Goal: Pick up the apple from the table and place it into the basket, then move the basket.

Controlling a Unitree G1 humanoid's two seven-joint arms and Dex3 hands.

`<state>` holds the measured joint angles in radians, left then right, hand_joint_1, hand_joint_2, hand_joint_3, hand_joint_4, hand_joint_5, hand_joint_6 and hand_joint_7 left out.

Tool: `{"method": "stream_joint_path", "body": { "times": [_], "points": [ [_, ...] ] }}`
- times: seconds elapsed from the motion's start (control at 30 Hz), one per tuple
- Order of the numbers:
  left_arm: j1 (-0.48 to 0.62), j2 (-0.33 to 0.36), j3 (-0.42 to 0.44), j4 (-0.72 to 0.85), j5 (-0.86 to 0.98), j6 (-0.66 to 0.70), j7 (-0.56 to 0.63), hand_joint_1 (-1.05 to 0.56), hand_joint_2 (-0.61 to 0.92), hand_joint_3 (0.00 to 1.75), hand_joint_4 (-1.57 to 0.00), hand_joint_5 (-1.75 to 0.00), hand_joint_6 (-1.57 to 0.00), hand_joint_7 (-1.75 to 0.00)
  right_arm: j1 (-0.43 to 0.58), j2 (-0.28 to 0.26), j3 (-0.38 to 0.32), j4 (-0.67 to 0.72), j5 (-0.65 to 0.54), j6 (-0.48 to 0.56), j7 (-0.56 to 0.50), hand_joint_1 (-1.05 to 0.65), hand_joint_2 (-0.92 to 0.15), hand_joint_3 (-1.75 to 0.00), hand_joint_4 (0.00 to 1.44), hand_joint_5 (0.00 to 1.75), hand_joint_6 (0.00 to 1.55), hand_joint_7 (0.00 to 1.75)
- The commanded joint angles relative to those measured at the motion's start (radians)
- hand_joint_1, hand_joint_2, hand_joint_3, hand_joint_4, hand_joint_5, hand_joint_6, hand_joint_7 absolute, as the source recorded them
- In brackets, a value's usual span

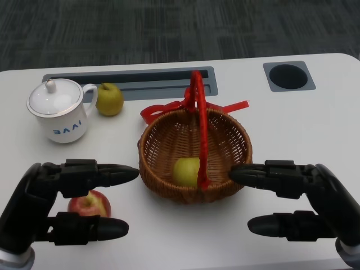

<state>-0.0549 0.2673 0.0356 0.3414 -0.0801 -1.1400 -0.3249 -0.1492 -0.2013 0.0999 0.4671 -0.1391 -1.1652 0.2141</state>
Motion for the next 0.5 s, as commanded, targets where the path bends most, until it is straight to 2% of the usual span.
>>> {"method": "stream_joint_path", "body": {
  "times": [0.03, 0.5],
  "points": [
    [0.016, 0.011, 0.006, -0.010, -0.001, 0.004, 0.009, -0.54, 0.70, 0.00, -1.01, 0.00, -0.94, 0.00, 0.001, -0.015, -0.012, -0.007, -0.005, 0.005, -0.015, -0.52, -0.90, 0.00, 0.75, 0.00, 0.68, 0.00],
    [0.016, 0.012, 0.005, -0.008, -0.004, 0.000, 0.007, -0.53, 0.71, 0.00, -1.01, 0.00, -0.94, 0.00, -0.002, -0.013, -0.006, -0.007, -0.004, 0.010, -0.018, -0.52, -0.90, 0.00, 0.76, 0.00, 0.68, 0.00]
  ]
}}
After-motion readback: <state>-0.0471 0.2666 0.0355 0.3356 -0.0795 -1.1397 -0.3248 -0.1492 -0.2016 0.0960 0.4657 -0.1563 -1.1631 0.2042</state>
